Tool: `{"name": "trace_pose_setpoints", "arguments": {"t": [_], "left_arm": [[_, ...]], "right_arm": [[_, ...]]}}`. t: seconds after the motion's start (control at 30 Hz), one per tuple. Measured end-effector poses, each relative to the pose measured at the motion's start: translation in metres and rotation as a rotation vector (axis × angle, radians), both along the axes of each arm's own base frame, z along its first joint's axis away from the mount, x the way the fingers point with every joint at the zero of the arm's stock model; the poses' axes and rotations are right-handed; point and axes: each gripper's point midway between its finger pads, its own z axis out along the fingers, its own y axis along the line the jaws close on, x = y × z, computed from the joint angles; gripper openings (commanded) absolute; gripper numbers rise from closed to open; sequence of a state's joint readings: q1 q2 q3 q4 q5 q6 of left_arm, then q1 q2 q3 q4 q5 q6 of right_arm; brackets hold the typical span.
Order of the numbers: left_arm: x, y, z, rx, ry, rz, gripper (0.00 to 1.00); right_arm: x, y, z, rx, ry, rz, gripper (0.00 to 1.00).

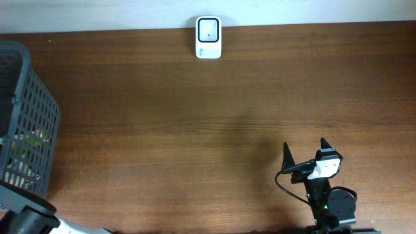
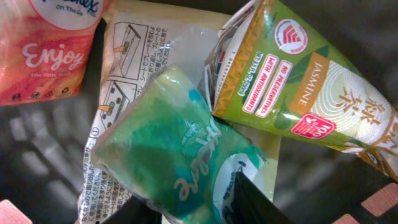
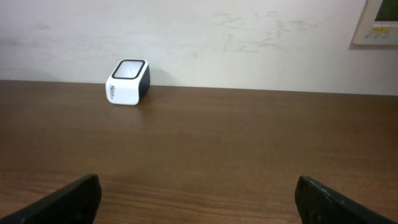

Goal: Scan the item barcode
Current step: 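Carry the green tissue pack to table centre and release it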

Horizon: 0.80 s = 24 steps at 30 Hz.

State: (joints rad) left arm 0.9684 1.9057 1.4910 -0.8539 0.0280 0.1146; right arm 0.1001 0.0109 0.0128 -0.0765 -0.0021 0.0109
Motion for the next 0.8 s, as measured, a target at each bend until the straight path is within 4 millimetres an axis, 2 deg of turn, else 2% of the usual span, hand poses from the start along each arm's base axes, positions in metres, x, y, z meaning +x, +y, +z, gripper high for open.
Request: {"name": "trace_pose_setpoints", "arguments": {"t": [0.03, 0.07, 0.1, 0.27, 0.37, 0.47, 0.5, 0.53, 0.57, 0.6, 0.63, 0.67, 0.7, 0.73, 0.77, 0.8], "left_arm": [[0.001, -0.002, 0.003, -0.011, -0.006, -0.002, 0.16], [0.005, -0.002, 0.009, -0.015, -0.021, -0.007, 0.05], [0.01, 0.001, 0.018, -0.01, -0.047, -0.014, 0.0], [0.039, 0.008, 0.078, 0.004, -0.204, -0.017, 0.0], [0.058, 0.0, 0.135, 0.032, -0.374, -0.039, 0.0], [0.077, -0.018, 0.207, 0.064, -0.575, -0.081, 0.0], [0.088, -0.035, 0.237, 0.073, -0.658, -0.127, 0.0], [0.104, -0.064, 0.268, 0.077, -0.736, -0.206, 0.0], [0.118, -0.094, 0.287, 0.076, -0.781, -0.281, 0.0], [0.137, -0.143, 0.308, 0.064, -0.828, -0.399, 0.0], [0.149, -0.181, 0.318, 0.044, -0.847, -0.483, 0.0], [0.156, -0.212, 0.323, 0.029, -0.854, -0.544, 0.0], [0.166, -0.281, 0.326, -0.029, -0.852, -0.689, 0.0], [0.168, -0.312, 0.32, -0.06, -0.824, -0.746, 0.0], [0.168, -0.332, 0.313, -0.077, -0.792, -0.778, 0.0], [0.168, -0.369, 0.299, -0.11, -0.738, -0.847, 0.0]], "right_arm": [[0.0, 0.0, 0.0, 0.0, 0.0, 0.0, 0.99], [0.0, 0.0, 0.0, 0.0, 0.0, 0.0, 0.99], [0.0, 0.0, 0.0, 0.0, 0.0, 0.0, 0.99], [0.0, 0.0, 0.0, 0.0, 0.0, 0.0, 0.99], [0.0, 0.0, 0.0, 0.0, 0.0, 0.0, 0.99], [0.0, 0.0, 0.0, 0.0, 0.0, 0.0, 0.99], [0.0, 0.0, 0.0, 0.0, 0.0, 0.0, 0.99], [0.0, 0.0, 0.0, 0.0, 0.0, 0.0, 0.98], [0.0, 0.0, 0.0, 0.0, 0.0, 0.0, 0.99], [0.0, 0.0, 0.0, 0.0, 0.001, 0.0, 0.99], [0.0, 0.0, 0.0, 0.0, 0.0, 0.0, 0.99], [0.0, 0.0, 0.0, 0.0, 0.0, 0.0, 0.99], [0.0, 0.0, 0.0, 0.0, 0.0, 0.0, 0.99], [0.0, 0.0, 0.0, 0.0, 0.0, 0.0, 0.99], [0.0, 0.0, 0.0, 0.001, 0.0, 0.0, 0.99], [0.0, 0.0, 0.0, 0.0, 0.0, 0.0, 0.99]]}}
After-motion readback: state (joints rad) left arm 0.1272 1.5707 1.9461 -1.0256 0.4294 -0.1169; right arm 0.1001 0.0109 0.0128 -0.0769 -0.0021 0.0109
